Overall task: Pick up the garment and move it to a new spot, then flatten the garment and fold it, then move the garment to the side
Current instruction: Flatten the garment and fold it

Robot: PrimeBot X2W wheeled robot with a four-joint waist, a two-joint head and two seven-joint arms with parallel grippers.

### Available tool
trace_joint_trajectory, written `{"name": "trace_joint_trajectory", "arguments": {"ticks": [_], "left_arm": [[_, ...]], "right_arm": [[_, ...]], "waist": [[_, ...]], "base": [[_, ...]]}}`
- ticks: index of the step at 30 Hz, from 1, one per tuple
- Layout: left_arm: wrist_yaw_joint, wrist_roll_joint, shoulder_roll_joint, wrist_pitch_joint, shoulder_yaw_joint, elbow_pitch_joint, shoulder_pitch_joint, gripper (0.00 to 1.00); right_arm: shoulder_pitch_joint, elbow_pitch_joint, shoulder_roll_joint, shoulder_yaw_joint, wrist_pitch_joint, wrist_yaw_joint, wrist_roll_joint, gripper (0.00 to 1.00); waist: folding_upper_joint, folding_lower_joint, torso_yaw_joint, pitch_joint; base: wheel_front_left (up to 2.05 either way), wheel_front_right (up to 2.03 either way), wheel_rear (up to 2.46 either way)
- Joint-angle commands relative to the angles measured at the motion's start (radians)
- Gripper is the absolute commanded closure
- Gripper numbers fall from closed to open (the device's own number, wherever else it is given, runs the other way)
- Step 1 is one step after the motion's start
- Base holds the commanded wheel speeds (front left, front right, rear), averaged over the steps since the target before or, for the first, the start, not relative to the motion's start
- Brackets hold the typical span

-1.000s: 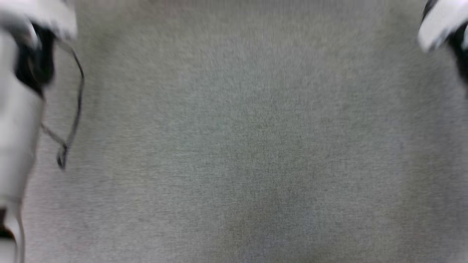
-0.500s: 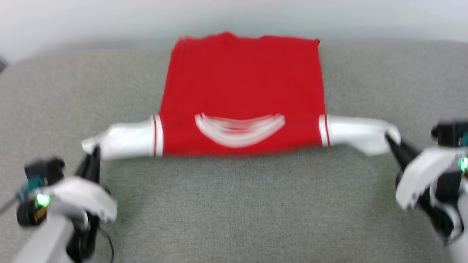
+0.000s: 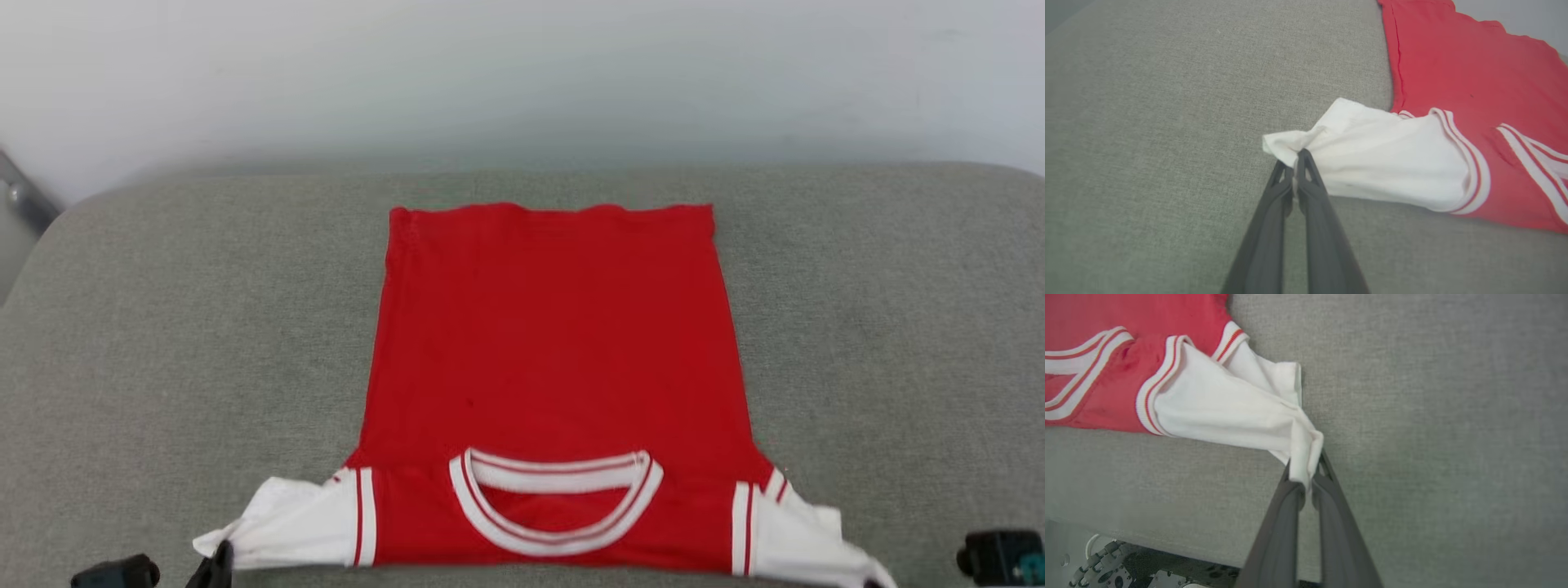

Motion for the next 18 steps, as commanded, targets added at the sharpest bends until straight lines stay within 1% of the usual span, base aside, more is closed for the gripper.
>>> {"name": "trace_joint_trajectory", "arguments": {"ticks": [1, 2, 3, 4, 5, 8, 12, 15, 18], "left_arm": [[0.016, 0.004, 0.007, -0.003, 0.004, -0.024, 0.022, 1.00], [0.026, 0.003, 0.008, -0.003, 0.004, -0.041, 0.036, 1.00], [0.036, 0.005, 0.010, 0.002, 0.000, -0.055, 0.048, 1.00], [0.046, 0.013, 0.014, 0.003, -0.004, -0.070, 0.056, 1.00], [0.059, 0.021, 0.015, 0.001, -0.008, -0.085, 0.058, 1.00], [0.079, 0.040, 0.010, -0.001, -0.017, -0.132, 0.040, 1.00], [0.089, 0.065, 0.005, -0.013, -0.015, -0.171, 0.007, 1.00], [0.083, 0.089, -0.004, -0.029, -0.011, -0.202, -0.033, 1.00], [0.073, 0.113, -0.017, -0.044, -0.011, -0.226, -0.080, 1.00]], "right_arm": [[0.037, -0.018, 0.011, -0.009, 0.021, -0.001, -0.016, 0.98], [0.060, -0.034, 0.022, -0.015, 0.037, -0.001, -0.022, 0.84], [0.077, -0.047, 0.037, -0.024, 0.052, -0.001, -0.025, 0.58], [0.092, -0.058, 0.052, -0.031, 0.067, -0.001, -0.026, 0.18], [0.103, -0.072, 0.063, -0.038, 0.078, -0.001, -0.029, 0.00], [0.083, -0.121, 0.086, -0.055, 0.087, -0.001, -0.046, 0.00], [-0.012, -0.160, 0.111, -0.123, 0.041, -0.001, -0.075, 0.00], [-0.155, -0.135, 0.135, -0.191, -0.012, -0.001, -0.093, 0.00], [-0.321, -0.053, 0.127, -0.231, -0.042, -0.001, -0.116, 0.00]], "waist": [[0.0000, 0.0004, 0.004, 0.000], [0.0000, 0.0004, 0.006, 0.001], [0.0000, 0.0004, 0.007, 0.003], [0.0000, 0.0004, 0.009, 0.005], [0.0000, 0.0004, 0.011, 0.009], [0.0000, 0.0004, 0.022, 0.035], [0.0000, 0.0004, 0.037, 0.079], [0.0000, 0.0004, 0.053, 0.130], [0.0000, 0.0004, 0.075, 0.186]], "base": [[0.00, 0.00, 0.00], [0.00, 0.00, 0.00], [0.00, 0.00, 0.00], [0.00, 0.00, 0.00], [0.00, 0.00, 0.00], [0.00, 0.00, 0.00], [0.00, 0.00, 0.00], [0.00, 0.00, 0.00], [0.00, 0.00, 0.00]]}}
